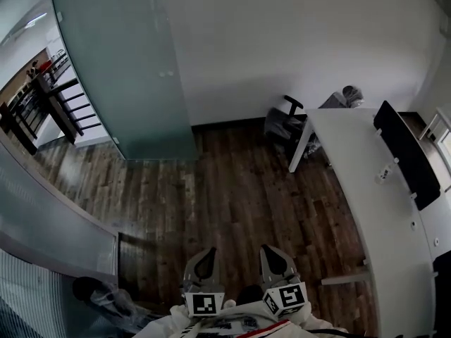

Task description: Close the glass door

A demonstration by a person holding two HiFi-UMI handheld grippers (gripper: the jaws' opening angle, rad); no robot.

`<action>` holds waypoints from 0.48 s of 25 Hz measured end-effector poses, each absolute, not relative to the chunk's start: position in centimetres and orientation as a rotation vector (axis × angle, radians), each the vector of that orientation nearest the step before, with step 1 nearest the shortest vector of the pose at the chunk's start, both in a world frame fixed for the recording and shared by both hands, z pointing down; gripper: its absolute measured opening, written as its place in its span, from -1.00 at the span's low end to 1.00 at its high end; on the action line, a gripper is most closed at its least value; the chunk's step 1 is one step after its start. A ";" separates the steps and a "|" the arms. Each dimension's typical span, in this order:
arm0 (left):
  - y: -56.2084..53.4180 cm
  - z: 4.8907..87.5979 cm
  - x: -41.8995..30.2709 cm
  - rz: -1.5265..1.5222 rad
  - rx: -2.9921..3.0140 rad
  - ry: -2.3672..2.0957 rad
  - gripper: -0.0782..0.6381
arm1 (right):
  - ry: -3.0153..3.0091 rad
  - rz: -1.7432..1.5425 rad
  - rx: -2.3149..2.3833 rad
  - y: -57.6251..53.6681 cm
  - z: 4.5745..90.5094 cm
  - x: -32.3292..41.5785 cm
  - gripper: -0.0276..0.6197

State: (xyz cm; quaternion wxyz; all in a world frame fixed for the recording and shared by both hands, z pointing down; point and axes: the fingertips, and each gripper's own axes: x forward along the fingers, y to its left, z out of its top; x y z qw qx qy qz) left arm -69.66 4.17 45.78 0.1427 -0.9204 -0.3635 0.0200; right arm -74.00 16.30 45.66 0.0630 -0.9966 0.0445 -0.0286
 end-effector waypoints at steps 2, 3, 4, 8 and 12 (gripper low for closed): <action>4.5 45.4 -67.7 0.082 -2.667 -1.043 -0.77 | 0.117 -0.061 -3.014 16.6 45.3 -72.7 -0.90; 4.7 45.2 -66.8 0.097 -2.677 -1.041 -0.77 | 0.113 -0.054 -3.013 17.0 45.2 -71.9 -0.90; 5.1 45.1 -65.9 0.106 -2.684 -1.039 -0.77 | 0.110 -0.045 -3.010 17.5 45.1 -71.1 -0.90; 7.7 45.6 -60.9 0.119 -2.671 -1.044 -0.77 | 0.091 0.005 -2.967 20.5 45.6 -66.0 -0.90; 10.6 46.7 -54.1 0.103 -2.688 -1.002 -0.77 | 0.099 0.019 -2.959 24.2 46.9 -59.0 -0.90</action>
